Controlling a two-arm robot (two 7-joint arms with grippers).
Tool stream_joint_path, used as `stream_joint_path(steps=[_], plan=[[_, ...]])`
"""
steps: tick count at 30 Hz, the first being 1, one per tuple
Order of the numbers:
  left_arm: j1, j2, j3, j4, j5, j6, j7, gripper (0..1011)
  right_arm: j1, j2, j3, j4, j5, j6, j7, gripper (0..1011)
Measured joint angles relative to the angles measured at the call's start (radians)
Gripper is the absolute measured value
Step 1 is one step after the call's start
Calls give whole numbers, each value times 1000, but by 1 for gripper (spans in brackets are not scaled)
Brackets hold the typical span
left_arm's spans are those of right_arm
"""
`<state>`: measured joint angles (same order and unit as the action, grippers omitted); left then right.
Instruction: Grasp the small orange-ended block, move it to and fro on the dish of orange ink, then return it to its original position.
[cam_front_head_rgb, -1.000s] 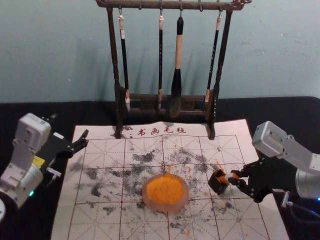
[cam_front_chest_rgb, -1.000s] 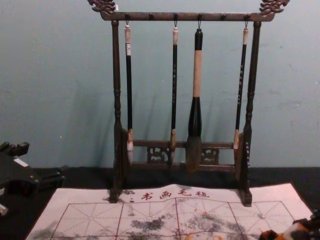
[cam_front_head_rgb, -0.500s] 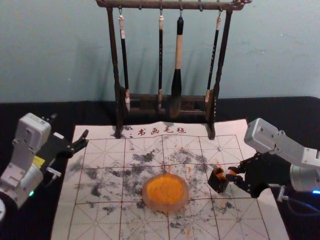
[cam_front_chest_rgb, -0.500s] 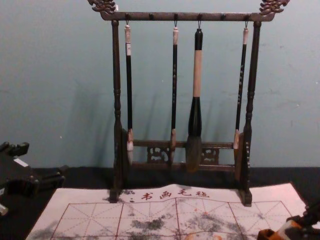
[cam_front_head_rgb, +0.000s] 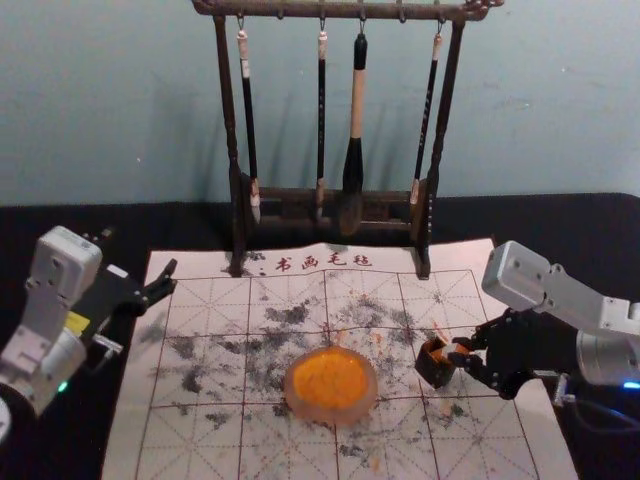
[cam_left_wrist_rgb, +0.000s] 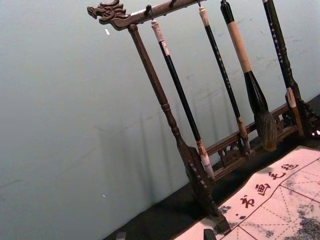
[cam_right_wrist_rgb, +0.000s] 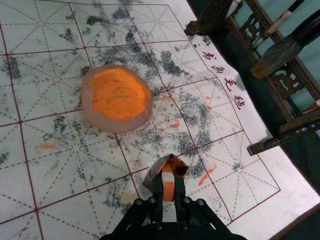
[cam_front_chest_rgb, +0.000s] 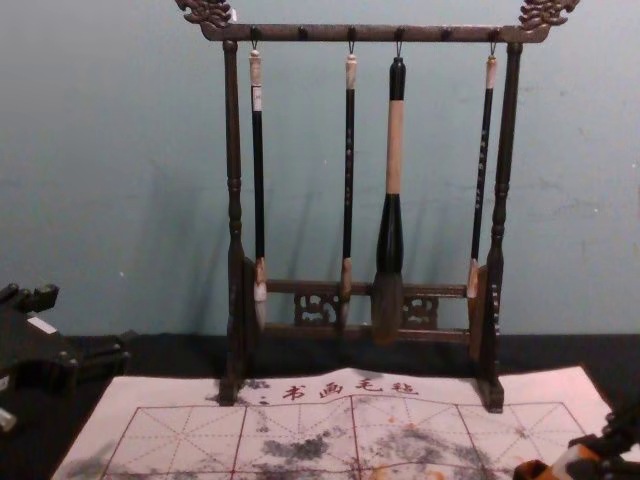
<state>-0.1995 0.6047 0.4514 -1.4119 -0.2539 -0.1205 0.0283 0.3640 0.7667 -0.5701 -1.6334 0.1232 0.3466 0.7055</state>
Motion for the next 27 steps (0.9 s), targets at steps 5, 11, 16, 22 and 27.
stream_joint_path(steps=[5,11,16,22,27], plan=[[0,0,0,0,0,0,0,1001,-3,3,3,-8,1,5,-1,111],[0,0,0,0,0,0,0,1001,-6,2,5,-9,2,5,-7,111],[0,0,0,0,0,0,0,1001,-6,2,5,-9,2,5,-7,111],[0,0,0,0,0,0,0,1001,-6,2,5,-9,3,4,-7,111],[0,0,0,0,0,0,0,1002,-6,2,5,-8,3,4,-7,111]])
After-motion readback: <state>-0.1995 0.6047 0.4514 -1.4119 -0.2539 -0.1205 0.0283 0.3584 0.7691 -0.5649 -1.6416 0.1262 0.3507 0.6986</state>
